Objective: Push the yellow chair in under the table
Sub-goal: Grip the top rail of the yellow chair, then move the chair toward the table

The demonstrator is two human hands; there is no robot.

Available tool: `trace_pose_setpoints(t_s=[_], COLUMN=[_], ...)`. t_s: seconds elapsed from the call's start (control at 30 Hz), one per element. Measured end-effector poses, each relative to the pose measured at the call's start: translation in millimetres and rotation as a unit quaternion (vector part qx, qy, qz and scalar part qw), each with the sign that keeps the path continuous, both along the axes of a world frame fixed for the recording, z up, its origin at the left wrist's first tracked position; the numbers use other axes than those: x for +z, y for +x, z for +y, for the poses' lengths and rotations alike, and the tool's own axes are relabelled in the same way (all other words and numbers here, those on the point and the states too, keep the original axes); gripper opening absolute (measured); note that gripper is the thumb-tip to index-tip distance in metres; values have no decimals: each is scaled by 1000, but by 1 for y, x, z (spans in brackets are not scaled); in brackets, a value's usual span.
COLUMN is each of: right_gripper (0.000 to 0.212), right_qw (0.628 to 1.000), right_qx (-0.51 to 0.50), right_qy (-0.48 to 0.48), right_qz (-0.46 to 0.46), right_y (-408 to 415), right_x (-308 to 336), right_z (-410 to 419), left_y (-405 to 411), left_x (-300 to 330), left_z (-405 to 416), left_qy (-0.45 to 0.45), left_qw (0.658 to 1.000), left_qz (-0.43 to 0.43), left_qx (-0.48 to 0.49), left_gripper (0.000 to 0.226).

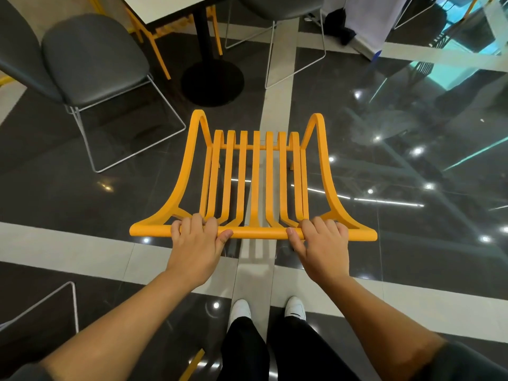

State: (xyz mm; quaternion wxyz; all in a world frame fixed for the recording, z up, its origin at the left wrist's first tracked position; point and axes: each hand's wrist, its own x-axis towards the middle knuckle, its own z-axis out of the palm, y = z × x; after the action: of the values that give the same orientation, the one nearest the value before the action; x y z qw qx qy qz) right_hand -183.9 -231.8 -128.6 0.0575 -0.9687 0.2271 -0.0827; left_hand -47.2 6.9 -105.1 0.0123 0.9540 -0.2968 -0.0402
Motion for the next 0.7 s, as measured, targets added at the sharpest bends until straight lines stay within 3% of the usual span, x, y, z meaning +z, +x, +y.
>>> trace_pose_setpoints(t_s=[0.7], right_gripper=[48], right_qw=[997], right_qx=[57], right_qy=[-11], right_qz=[-46], right_y=[71], right_x=[-7], right_z=[-111], left_y=[56], left_x=[0], left_z=[-95], left_qy=[-25], left_qw=[999], left_qz=[15], left_qx=[32], left_gripper=[60])
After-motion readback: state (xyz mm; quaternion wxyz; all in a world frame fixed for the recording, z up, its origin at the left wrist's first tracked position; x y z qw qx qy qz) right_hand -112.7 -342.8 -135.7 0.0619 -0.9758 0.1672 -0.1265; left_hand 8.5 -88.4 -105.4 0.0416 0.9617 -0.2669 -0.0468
